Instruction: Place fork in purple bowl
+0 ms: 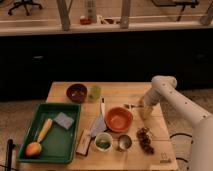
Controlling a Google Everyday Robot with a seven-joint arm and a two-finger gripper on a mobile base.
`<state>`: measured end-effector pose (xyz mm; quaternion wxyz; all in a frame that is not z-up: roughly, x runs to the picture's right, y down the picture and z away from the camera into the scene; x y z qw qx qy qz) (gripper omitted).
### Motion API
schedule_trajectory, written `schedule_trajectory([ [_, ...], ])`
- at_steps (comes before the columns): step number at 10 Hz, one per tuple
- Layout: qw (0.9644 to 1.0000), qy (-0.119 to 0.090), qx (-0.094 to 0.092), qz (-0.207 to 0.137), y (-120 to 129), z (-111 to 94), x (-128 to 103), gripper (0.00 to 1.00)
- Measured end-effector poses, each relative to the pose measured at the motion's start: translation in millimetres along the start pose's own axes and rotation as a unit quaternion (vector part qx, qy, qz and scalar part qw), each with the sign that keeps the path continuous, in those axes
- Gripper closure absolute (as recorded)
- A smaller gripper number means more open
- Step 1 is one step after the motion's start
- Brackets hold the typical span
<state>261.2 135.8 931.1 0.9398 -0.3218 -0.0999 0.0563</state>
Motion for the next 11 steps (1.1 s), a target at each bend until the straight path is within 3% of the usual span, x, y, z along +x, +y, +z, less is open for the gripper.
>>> schedule_trajectory([
  [2, 0.9999, 0.001, -0.007, -0.012, -4, 5, -8, 0.21],
  [3, 0.9999, 0.002, -0.007, -0.013, -5, 5, -8, 0.27],
  [9, 0.9997, 0.001, -0.004, -0.025, -14, 0, -20, 0.88],
  [11, 0.9996, 0.004, -0.007, -0.026, -12, -2, -20, 1.00],
])
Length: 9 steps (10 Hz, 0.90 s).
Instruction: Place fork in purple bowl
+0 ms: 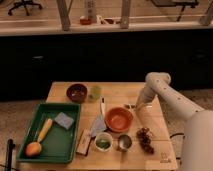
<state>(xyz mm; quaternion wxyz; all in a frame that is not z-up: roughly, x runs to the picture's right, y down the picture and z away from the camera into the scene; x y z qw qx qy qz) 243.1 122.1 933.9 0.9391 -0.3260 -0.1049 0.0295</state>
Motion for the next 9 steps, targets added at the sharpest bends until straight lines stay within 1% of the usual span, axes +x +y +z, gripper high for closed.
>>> schedule_trajectory([
  [2, 1.0000, -0.002, -0.001, 0.001, 0.6, 1.1, -0.2, 1.00],
  [3, 0.9999, -0.010, -0.002, 0.010, 1.2, 4.4, -1.2, 1.00],
  [6, 0.9999, -0.008, -0.008, 0.005, 5.6, 3.0, -3.3, 1.00],
  [9, 0.9999, -0.008, -0.009, 0.005, 5.7, 2.3, -3.9, 1.00],
])
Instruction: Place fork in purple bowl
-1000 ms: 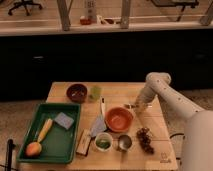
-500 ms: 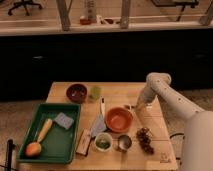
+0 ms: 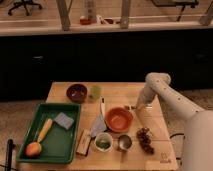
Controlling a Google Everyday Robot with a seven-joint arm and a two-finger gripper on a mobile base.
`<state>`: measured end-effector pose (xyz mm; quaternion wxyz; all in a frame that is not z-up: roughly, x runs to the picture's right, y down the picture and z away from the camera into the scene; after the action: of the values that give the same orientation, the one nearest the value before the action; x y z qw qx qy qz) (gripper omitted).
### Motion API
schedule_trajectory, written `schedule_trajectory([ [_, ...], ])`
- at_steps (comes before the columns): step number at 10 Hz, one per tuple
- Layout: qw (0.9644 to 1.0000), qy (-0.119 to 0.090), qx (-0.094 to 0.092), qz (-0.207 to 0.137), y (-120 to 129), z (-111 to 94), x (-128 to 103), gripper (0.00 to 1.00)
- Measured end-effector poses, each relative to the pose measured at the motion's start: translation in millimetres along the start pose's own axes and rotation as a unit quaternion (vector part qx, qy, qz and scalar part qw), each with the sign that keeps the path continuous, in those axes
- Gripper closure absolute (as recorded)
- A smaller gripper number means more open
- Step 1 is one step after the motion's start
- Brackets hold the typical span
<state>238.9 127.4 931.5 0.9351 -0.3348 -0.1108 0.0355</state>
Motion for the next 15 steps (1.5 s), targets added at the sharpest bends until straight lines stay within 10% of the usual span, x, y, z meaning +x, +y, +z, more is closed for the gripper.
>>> schedule_trajectory([
  [15, 0.9970, -0.001, 0.076, 0.013, -30, -48, 5, 1.00],
])
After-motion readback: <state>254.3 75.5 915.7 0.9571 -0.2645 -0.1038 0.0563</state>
